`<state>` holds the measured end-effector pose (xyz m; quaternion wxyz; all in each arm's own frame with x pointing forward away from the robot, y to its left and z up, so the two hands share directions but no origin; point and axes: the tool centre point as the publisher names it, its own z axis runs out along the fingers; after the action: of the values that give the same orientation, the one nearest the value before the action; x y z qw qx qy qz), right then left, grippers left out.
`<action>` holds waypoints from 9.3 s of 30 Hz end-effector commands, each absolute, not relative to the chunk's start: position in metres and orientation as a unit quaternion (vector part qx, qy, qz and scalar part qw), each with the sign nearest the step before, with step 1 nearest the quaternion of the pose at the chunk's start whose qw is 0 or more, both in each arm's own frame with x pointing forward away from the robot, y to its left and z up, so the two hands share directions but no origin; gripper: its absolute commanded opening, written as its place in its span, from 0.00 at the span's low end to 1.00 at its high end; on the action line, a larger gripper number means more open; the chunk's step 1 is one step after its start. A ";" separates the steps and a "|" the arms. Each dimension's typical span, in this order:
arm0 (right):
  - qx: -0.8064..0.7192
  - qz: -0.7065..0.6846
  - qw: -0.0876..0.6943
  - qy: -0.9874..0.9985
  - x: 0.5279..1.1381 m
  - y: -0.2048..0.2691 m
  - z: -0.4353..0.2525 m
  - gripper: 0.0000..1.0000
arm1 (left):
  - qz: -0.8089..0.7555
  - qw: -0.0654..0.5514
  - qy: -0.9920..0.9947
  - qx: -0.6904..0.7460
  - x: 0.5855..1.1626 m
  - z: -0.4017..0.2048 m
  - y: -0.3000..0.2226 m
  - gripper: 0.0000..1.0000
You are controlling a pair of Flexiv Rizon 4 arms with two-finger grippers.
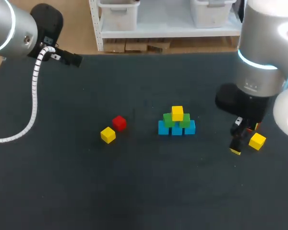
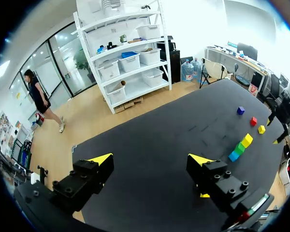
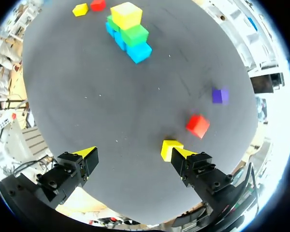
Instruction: Place the blue cubes, place green cubes on the blue cubes, place the yellow cubes on the green cubes, then place the red cubes on the yellow cubes, and place purple cube on the red cubes.
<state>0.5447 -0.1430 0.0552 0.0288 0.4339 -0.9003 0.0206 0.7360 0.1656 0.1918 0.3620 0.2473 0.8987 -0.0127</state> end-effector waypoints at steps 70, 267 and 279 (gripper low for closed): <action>0.526 0.006 0.029 -0.850 0.581 -0.163 0.028 0.00 | -0.014 0.362 0.899 0.248 0.737 0.192 0.166 1.00; 0.706 -0.013 -0.001 -0.708 0.647 -0.015 0.051 0.24 | -0.014 0.362 0.899 0.248 0.737 0.192 0.166 1.00; 0.710 -0.013 -0.002 -0.704 0.647 -0.013 0.051 0.38 | -0.014 0.362 0.899 0.248 0.737 0.192 0.166 1.00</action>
<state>0.6475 -0.0124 0.0525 -0.0009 0.7098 -0.7043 -0.0131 0.7360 0.1656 0.1918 0.3620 0.2473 0.8987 -0.0127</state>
